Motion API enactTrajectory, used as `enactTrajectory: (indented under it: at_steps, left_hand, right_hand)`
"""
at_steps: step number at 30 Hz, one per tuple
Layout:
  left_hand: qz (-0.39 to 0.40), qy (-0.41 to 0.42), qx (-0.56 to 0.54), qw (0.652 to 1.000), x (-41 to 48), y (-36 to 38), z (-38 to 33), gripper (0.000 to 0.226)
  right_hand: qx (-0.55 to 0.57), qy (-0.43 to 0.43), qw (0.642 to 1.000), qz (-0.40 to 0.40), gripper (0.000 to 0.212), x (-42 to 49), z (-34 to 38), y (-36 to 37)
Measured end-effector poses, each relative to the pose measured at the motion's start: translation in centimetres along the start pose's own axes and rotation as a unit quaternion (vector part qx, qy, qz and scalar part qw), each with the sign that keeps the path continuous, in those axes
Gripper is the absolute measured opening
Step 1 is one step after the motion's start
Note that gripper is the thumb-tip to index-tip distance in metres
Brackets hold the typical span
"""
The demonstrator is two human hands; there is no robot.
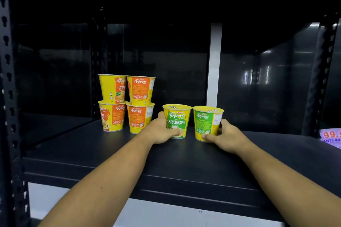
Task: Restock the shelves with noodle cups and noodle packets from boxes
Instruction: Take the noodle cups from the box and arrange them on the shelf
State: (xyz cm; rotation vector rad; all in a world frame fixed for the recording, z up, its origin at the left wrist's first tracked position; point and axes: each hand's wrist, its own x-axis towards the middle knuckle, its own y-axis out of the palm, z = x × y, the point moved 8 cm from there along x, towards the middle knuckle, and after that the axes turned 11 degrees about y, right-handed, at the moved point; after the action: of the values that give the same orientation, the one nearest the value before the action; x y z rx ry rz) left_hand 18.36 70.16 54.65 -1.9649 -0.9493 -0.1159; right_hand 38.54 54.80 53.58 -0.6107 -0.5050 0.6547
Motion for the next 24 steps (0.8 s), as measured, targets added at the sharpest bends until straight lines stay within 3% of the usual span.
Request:
enactTrajectory:
  at_steps: [24]
  left_hand:
    - [0.013, -0.009, 0.012, 1.0, -0.06, 0.06, 0.06, 0.076]
  right_hand:
    - [-0.05, 0.008, 0.999, -0.013, 0.063, 0.0, -0.11, 0.03]
